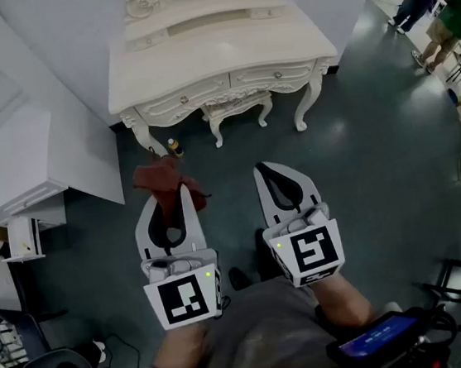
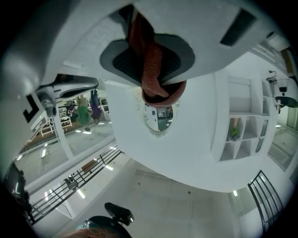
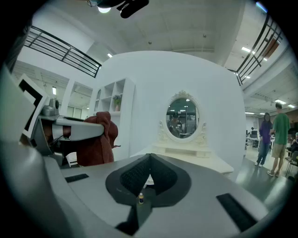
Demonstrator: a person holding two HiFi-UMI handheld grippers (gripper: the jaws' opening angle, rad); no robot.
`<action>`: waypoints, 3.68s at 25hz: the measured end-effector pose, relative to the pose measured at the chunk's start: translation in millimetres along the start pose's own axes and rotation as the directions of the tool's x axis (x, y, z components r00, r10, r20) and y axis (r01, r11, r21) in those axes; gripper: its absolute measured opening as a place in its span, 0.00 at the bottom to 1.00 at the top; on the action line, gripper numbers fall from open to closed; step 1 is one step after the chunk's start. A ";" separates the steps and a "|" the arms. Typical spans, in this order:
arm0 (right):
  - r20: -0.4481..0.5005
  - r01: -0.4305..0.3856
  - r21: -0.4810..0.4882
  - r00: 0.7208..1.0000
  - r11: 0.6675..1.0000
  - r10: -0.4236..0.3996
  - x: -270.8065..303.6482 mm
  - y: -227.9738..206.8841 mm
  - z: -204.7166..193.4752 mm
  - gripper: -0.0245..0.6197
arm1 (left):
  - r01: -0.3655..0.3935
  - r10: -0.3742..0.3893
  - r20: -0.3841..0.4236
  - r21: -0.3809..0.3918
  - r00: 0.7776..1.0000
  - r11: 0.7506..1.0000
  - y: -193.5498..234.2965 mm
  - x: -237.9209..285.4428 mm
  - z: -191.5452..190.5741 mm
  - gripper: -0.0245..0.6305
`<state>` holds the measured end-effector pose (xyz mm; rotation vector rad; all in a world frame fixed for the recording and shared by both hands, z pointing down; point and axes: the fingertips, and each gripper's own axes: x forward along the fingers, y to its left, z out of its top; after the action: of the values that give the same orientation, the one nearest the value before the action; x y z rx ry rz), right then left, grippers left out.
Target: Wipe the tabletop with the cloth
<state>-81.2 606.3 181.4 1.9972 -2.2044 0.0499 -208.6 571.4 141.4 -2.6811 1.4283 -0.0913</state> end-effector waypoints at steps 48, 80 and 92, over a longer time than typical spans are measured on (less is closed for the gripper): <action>-0.121 -0.065 0.044 0.990 0.997 0.070 327.9 -156.5 -11.7 0.06 | -0.096 0.091 -0.148 -0.029 0.985 0.995 94.8 323.3 -46.5 0.16; -0.073 0.033 0.059 0.997 0.998 -0.029 481.9 -273.3 23.4 0.06 | 0.037 -0.037 -0.121 -0.003 0.992 0.999 102.2 539.0 -37.3 0.16; -0.112 -0.082 0.158 0.989 0.984 0.100 584.0 -361.2 14.5 0.06 | -0.017 0.022 -0.218 0.022 0.976 1.000 73.1 675.8 -49.6 0.16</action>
<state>222.0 -8.8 220.6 1.9104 -2.2755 0.3519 103.0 -33.1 185.2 -2.7100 1.5013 -0.4076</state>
